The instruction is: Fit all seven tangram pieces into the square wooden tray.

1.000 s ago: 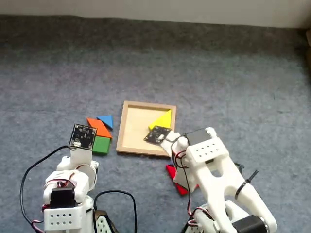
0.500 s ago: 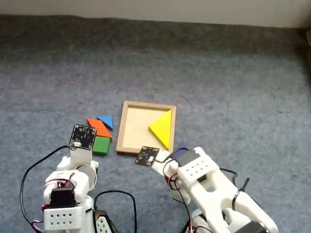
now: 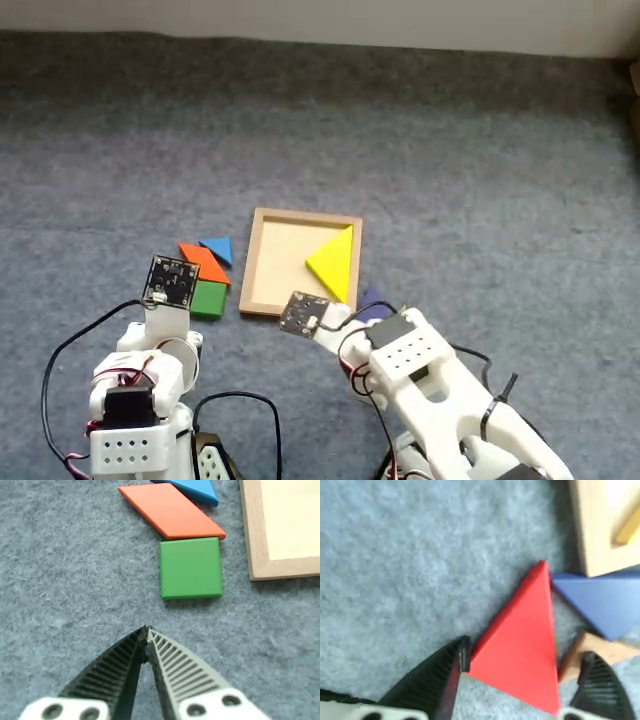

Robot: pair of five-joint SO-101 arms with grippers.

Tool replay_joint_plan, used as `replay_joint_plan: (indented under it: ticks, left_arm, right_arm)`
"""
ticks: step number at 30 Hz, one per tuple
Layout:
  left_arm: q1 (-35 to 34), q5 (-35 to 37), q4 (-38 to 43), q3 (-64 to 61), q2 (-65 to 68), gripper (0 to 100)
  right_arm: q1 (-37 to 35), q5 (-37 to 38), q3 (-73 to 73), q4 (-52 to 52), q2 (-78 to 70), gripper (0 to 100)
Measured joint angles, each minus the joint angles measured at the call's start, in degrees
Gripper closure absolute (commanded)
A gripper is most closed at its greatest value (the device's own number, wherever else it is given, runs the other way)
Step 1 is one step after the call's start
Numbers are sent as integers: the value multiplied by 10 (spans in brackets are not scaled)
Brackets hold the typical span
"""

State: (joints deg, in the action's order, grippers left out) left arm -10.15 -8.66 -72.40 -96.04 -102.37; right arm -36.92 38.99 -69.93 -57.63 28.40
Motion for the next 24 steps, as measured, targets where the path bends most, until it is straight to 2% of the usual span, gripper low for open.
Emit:
replay_joint_plan:
  ticks: [10,16,22,24]
  left_arm:
    - [0,0,0,0,0,994]
    - [0,0,0,0,0,994]
    - [0,0,0,0,0,994]
    - [0,0,0,0,0,994]
  right_arm:
    - [131,3,55,1,-2,793]
    - [197,3,107,-38,-11,793]
    - [218,1,139,-91,-12,793]
    - [219,-21,140,-91,-11,793]
